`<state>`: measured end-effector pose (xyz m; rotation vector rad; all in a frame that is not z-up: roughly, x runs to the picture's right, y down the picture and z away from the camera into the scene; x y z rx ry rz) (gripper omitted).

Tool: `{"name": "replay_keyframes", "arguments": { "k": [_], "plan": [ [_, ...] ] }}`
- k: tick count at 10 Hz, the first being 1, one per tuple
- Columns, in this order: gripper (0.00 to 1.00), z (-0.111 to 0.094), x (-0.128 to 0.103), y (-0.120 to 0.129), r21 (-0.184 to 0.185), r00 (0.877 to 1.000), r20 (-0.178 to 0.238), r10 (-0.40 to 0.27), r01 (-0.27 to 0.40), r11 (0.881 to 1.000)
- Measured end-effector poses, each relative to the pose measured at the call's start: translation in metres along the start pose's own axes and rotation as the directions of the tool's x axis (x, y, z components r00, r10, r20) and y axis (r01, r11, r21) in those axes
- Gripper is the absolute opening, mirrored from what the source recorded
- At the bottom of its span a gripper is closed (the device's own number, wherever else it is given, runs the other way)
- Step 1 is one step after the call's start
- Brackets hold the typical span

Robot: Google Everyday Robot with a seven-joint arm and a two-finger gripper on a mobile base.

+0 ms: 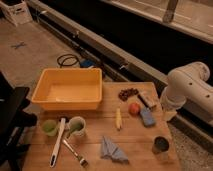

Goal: Wipe tray with eraser

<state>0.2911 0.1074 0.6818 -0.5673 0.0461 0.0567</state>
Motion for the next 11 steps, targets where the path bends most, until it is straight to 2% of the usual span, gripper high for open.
{"name": "replay_keyframes", "arguments": {
  "k": [4,7,9,11],
  "plan": [
    [0.65,0.0,0.001,-0.002,0.001,1.0,0.002,0.006,-0.006,1.0],
    [0.65,0.014,0.012,-0.025,-0.016,0.994,0.013,0.109,-0.109,0.994],
    [0.65,0.027,0.018,-0.054,-0.02,0.98,0.026,0.198,-0.198,0.98],
    [0.65,0.033,0.015,-0.074,-0.015,0.966,0.047,0.253,-0.253,0.967]
  ]
}}
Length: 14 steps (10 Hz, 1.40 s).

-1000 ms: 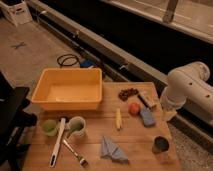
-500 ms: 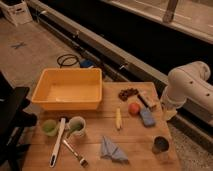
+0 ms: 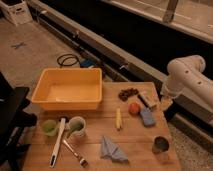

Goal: Wipe tray with eraser

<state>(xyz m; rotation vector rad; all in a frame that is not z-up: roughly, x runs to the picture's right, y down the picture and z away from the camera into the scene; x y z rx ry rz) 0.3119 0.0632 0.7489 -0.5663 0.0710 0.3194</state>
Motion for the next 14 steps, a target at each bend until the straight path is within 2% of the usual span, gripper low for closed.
{"name": "replay_keyframes", "arguments": {
  "k": [1,3,5,7,12,14],
  "plan": [
    [0.65,0.001,-0.003,-0.008,0.015,1.0,0.018,0.019,-0.019,1.0],
    [0.65,0.0,-0.014,-0.02,0.049,0.995,0.087,0.051,-0.055,0.997],
    [0.65,0.002,-0.03,-0.039,0.055,0.987,0.147,0.07,-0.079,0.995],
    [0.65,0.005,-0.042,-0.052,0.048,0.981,0.182,0.068,-0.078,0.996],
    [0.65,0.005,-0.041,-0.054,0.051,0.98,0.183,0.073,-0.084,0.995],
    [0.65,0.007,-0.037,-0.064,0.064,0.975,0.191,0.112,-0.127,0.99]
  ]
}}
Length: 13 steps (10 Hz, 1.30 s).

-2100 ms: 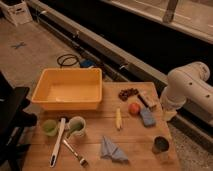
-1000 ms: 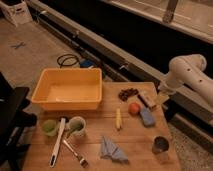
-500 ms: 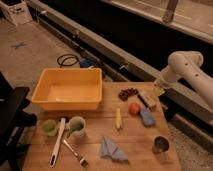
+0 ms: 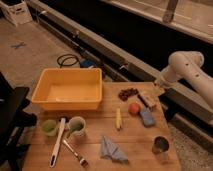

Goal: Wipe tray with eraser

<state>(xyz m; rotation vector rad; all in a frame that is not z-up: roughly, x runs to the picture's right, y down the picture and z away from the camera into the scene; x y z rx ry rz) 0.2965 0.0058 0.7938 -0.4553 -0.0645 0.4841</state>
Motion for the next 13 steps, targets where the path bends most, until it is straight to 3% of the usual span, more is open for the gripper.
{"name": "replay_keyframes", "arguments": {
  "k": [5,9,13],
  "plan": [
    [0.65,0.037,0.005,-0.03,0.004,0.996,0.017,0.085,-0.086,0.996],
    [0.65,0.071,0.019,-0.038,-0.025,0.987,0.028,0.157,-0.157,0.987],
    [0.65,0.097,0.033,-0.035,-0.08,0.977,0.02,0.21,-0.208,0.975]
  ]
}}
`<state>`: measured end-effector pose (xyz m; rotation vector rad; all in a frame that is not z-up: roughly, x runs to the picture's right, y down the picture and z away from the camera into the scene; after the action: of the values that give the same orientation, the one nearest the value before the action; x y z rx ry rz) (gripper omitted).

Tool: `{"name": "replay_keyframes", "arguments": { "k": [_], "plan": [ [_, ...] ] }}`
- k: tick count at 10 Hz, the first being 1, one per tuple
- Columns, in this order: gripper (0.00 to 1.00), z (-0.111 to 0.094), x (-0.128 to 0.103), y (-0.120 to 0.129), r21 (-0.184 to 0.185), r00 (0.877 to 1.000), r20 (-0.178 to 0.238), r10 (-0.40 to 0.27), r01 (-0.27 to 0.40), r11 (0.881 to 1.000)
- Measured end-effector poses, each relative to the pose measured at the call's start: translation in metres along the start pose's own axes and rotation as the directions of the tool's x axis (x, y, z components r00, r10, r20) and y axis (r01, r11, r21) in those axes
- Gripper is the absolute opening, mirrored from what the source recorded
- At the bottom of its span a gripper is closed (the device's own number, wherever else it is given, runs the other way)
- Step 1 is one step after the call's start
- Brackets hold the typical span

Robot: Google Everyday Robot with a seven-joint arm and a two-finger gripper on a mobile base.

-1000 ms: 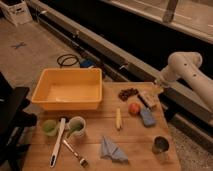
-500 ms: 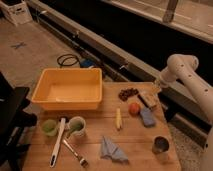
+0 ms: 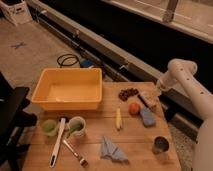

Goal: Wipe tray with eraser

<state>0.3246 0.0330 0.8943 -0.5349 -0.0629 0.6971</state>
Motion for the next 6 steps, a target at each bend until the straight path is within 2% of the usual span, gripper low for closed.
{"name": "replay_keyframes", "arguments": {
  "k": [3,6],
  "plan": [
    [0.65,0.023,0.014,0.009,-0.056,0.999,-0.02,0.025,-0.026,0.998],
    [0.65,0.038,0.025,0.017,-0.088,0.998,-0.04,0.038,-0.042,0.995]
  ]
}}
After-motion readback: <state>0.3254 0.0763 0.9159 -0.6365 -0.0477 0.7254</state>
